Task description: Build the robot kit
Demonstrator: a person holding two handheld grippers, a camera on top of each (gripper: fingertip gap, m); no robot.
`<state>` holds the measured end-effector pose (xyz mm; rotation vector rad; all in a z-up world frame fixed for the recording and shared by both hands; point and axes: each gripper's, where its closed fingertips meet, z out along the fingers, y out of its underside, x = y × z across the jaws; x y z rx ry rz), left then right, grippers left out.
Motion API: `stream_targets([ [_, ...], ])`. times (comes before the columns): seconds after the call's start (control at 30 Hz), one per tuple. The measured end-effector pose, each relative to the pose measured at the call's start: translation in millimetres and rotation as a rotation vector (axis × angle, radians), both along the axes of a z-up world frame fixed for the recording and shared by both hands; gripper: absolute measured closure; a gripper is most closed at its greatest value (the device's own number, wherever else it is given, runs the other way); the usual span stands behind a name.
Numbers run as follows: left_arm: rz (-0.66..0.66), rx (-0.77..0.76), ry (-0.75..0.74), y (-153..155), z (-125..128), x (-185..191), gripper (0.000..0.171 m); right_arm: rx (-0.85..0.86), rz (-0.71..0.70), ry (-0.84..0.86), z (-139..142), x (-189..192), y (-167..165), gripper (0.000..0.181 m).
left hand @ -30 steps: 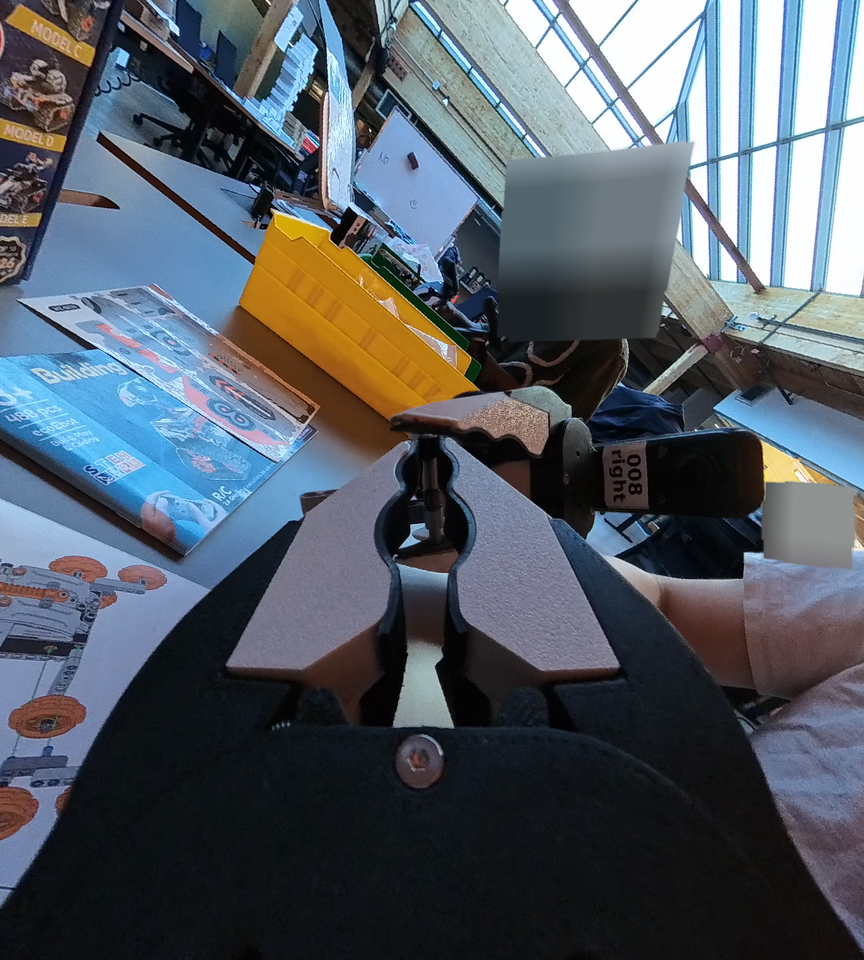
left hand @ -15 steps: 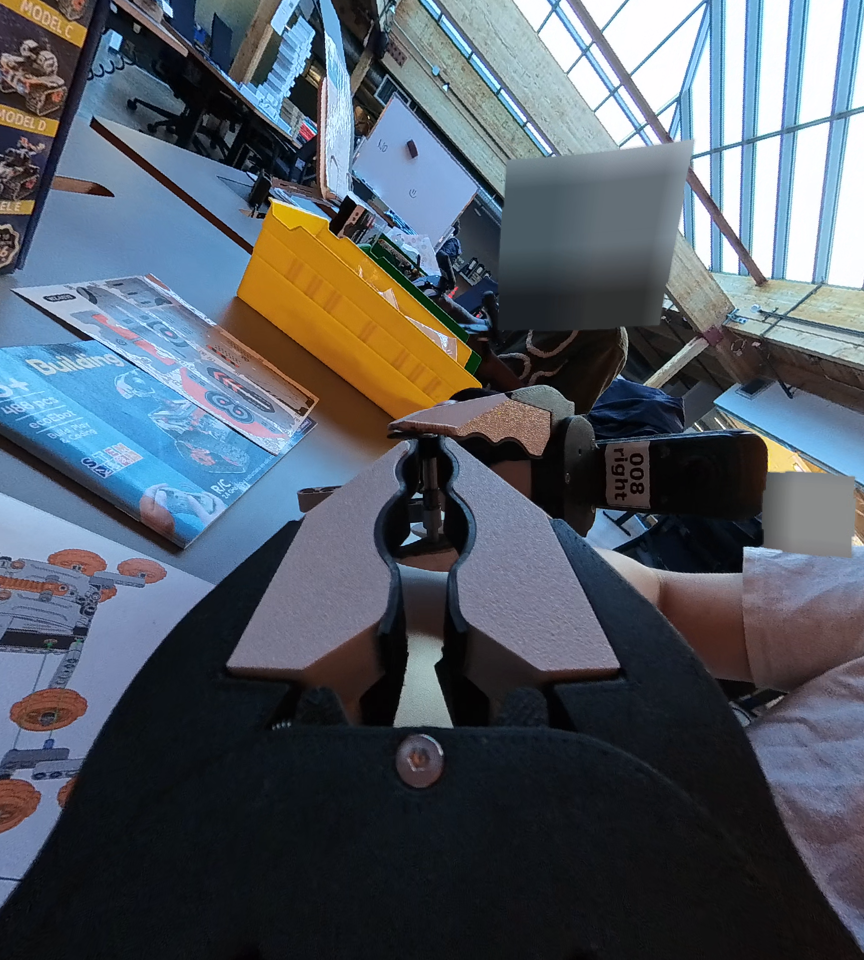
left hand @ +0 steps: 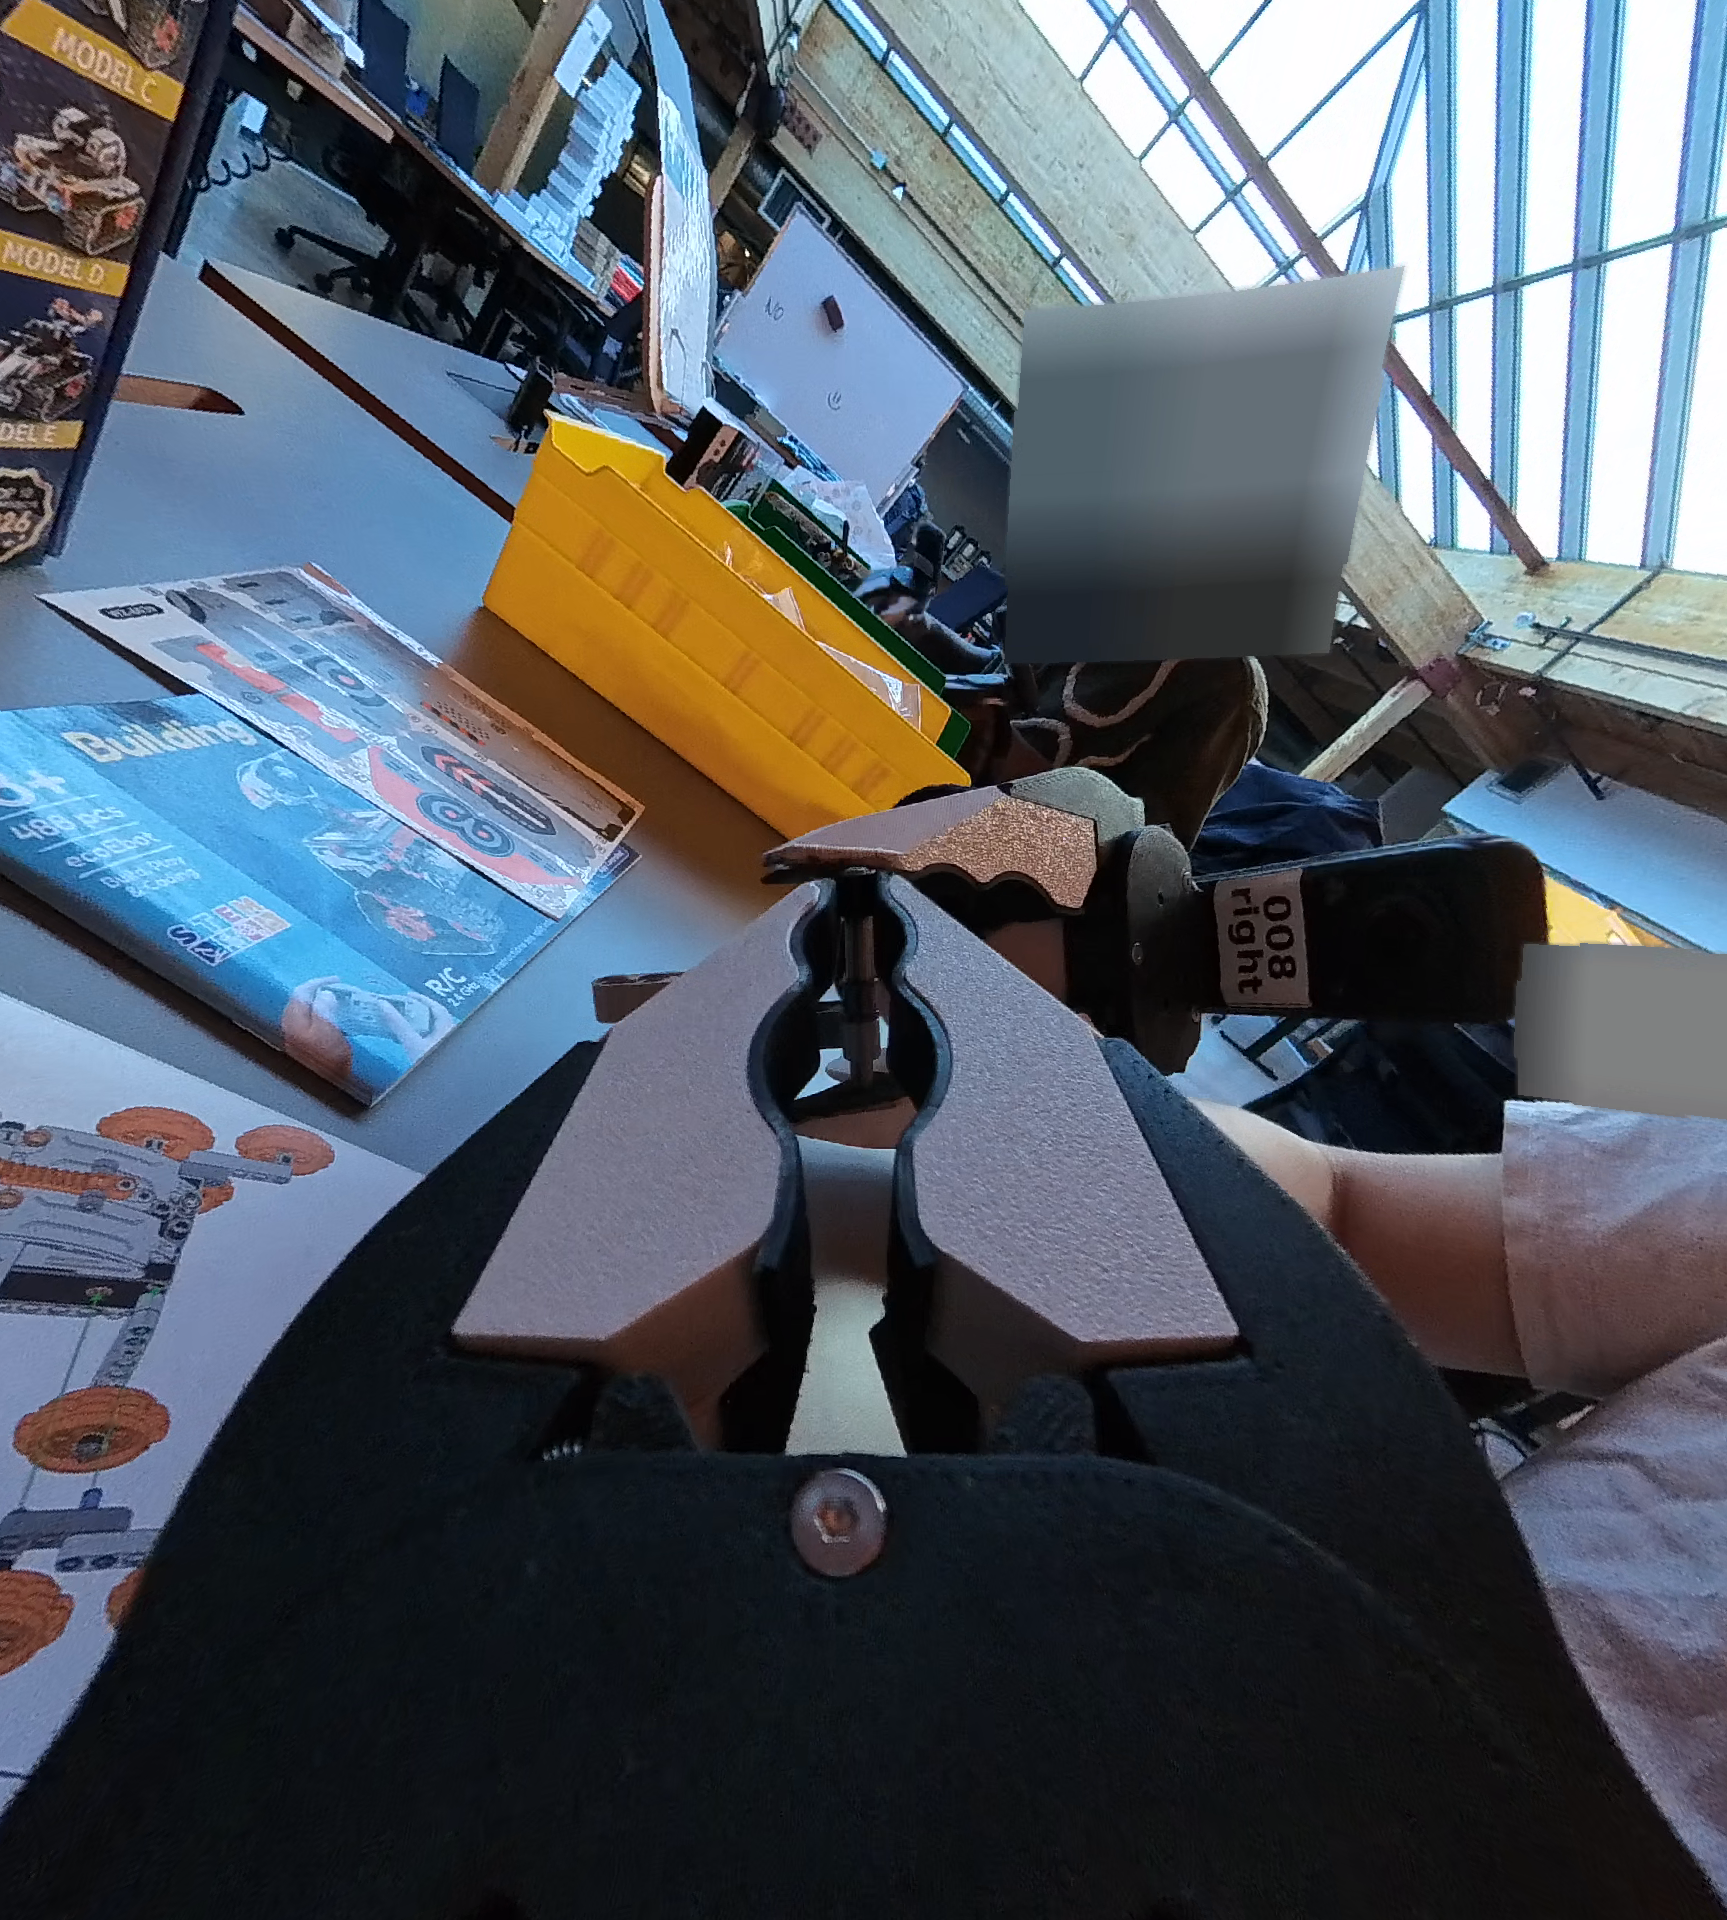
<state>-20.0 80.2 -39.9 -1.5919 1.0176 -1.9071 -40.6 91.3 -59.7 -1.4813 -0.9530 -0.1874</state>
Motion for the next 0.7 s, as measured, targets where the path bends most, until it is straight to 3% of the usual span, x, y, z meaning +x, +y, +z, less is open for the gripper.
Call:
stream_targets([
  [0.7,0.006,0.007,0.019,-3.9,-5.8,4.8,0.170,0.006,-0.022,-0.041,-1.3,-1.6,1.0,0.134],
])
